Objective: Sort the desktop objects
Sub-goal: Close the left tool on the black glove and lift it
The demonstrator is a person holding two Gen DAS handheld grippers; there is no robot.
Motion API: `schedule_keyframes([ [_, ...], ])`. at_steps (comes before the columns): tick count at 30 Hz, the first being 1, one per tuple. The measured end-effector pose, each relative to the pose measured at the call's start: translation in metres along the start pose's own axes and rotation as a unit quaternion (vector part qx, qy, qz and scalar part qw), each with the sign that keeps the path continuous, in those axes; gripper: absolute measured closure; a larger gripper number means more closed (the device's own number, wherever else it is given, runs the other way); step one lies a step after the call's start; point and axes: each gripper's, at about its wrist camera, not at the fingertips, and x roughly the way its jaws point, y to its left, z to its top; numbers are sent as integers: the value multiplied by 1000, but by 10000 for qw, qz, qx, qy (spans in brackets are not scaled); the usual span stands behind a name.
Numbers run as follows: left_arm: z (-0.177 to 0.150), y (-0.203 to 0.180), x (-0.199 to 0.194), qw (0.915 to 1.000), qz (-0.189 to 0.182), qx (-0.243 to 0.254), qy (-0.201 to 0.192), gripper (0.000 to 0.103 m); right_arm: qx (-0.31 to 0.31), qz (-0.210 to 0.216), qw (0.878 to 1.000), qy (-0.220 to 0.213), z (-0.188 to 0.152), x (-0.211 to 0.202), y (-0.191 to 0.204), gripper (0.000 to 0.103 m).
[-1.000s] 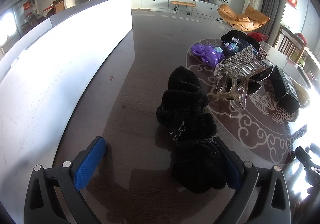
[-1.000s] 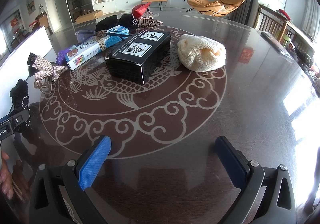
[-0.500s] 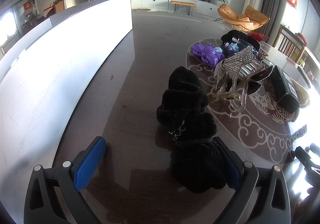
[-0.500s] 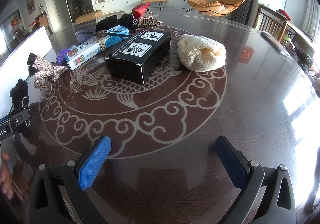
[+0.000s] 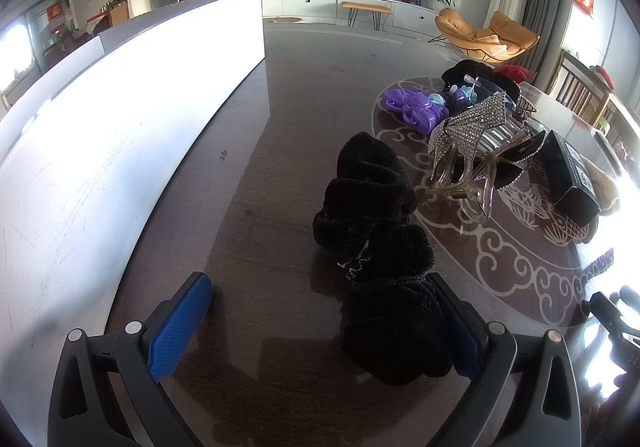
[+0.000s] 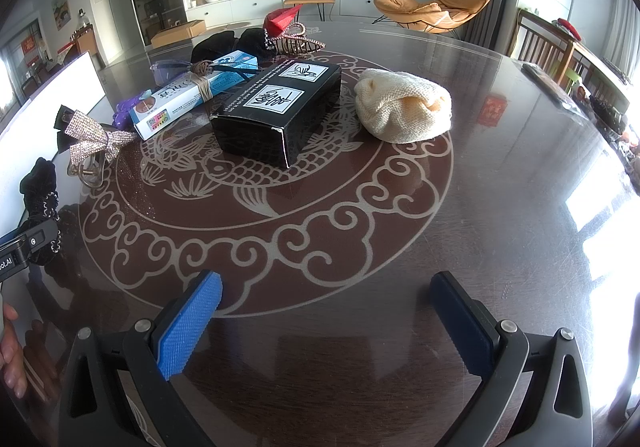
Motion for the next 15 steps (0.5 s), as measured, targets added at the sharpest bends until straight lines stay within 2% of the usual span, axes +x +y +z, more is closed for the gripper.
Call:
schedule_keyframes([
  [15,0,-2,0,10000,9,-15,-1,0,0,0,10000,0,0,0,0,0],
])
